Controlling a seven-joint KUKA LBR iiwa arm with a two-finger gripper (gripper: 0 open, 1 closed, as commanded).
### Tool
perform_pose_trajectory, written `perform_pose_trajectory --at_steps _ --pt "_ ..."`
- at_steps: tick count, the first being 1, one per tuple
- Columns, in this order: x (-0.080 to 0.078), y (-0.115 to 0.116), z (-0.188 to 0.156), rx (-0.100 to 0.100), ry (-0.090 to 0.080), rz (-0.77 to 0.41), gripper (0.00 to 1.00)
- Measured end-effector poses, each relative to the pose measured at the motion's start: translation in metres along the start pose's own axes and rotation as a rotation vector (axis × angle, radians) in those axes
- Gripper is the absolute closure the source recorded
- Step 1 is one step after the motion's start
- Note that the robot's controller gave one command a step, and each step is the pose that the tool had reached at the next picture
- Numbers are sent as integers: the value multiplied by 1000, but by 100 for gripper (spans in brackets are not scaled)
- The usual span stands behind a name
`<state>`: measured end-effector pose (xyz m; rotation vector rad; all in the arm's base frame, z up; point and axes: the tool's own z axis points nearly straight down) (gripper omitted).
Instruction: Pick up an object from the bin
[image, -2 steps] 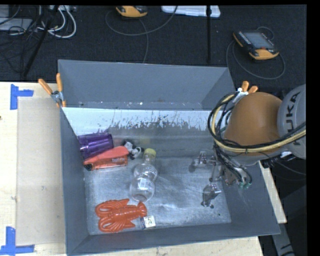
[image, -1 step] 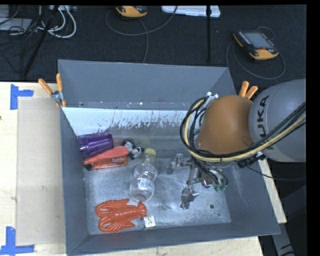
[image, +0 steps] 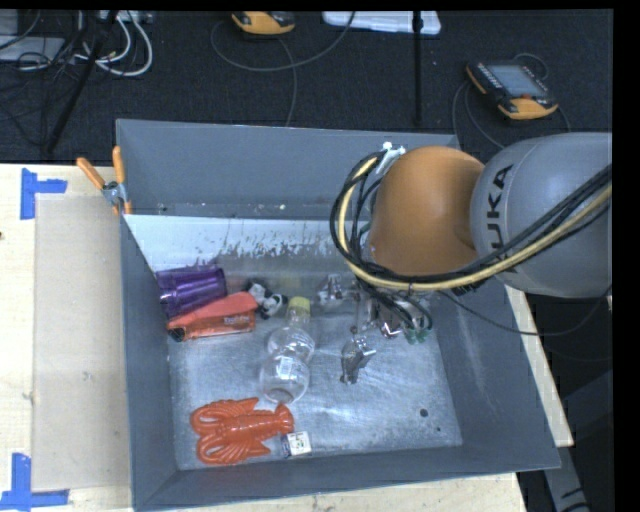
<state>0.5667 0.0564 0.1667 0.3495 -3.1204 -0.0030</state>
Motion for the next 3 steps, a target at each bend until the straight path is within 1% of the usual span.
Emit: perform_pose_trajectory --at_steps 1,2,3 --pt "-33 -29 -5 1 -4 73 0" --pt "-34 1 26 5 -6 127 0" --pt "-40 35 64 -1 -2 123 0"
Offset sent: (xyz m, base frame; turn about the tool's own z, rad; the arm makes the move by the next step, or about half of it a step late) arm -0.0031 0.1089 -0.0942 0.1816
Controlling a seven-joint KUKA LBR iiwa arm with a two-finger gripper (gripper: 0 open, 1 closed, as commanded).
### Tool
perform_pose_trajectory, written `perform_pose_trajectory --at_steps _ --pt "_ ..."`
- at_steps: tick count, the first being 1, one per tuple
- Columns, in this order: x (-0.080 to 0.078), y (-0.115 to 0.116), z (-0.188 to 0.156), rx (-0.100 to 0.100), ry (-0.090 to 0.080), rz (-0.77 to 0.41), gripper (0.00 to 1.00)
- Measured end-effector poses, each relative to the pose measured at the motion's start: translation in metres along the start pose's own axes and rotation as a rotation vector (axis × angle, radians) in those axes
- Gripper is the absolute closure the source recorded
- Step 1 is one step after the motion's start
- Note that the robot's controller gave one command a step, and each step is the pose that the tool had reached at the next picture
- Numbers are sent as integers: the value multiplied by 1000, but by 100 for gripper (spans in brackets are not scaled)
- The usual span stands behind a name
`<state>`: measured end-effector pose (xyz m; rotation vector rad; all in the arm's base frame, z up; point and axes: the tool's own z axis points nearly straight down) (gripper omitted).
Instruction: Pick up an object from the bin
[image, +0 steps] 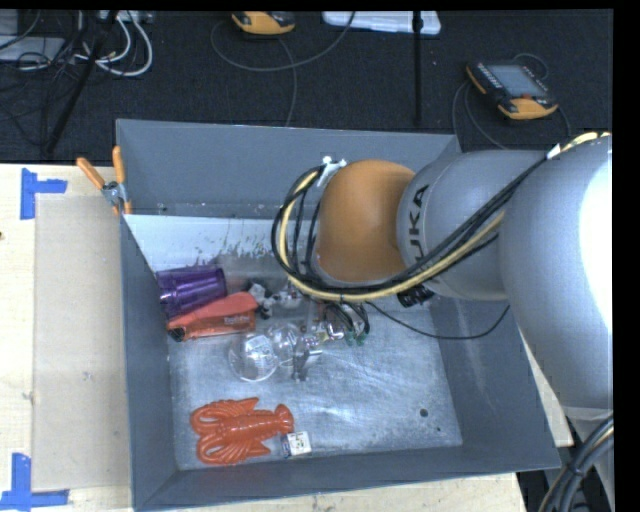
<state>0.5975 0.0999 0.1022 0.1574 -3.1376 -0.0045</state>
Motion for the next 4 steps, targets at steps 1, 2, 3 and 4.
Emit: perform_pose_trajectory --at_steps 1,2,3,4 --pt "-6 -11 28 2 -10 75 100" --pt "-6 -11 28 2 -10 74 100" --pt "-10 -11 -21 3 5 67 100" --pt "-9 -21 -56 3 -5 66 100"
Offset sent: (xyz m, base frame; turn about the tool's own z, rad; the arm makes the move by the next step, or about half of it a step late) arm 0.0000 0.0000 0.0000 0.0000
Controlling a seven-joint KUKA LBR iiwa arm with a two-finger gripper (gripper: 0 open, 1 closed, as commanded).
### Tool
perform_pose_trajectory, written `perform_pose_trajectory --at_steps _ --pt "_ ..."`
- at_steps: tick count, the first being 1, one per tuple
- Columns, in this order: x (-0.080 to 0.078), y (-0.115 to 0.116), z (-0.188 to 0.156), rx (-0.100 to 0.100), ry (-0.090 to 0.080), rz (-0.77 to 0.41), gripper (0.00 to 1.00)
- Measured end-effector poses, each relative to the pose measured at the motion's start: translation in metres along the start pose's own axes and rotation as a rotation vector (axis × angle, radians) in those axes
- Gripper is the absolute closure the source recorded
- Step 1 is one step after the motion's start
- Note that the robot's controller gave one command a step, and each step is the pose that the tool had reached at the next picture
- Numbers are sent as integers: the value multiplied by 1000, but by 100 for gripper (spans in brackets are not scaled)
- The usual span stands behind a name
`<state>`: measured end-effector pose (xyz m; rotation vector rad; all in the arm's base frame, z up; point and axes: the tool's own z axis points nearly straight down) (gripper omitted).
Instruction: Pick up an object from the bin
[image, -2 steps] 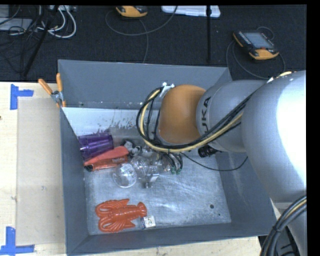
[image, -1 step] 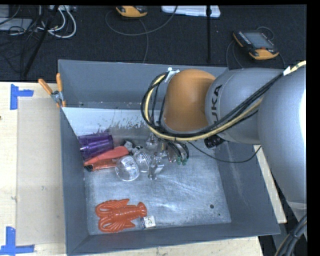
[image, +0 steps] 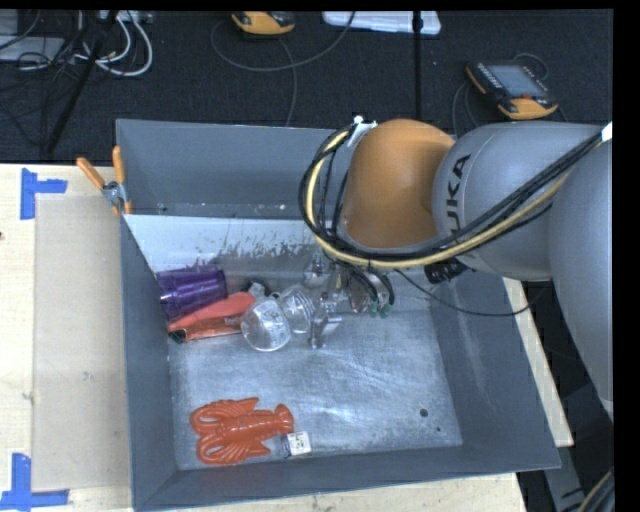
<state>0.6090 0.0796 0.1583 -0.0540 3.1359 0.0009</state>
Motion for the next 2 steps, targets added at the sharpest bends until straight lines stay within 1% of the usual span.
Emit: perform_pose_trajectory --at_steps 1,2 --pt "-4 19 3 1 4 -25 100" --pt "3 8 -46 0 12 -20 100"
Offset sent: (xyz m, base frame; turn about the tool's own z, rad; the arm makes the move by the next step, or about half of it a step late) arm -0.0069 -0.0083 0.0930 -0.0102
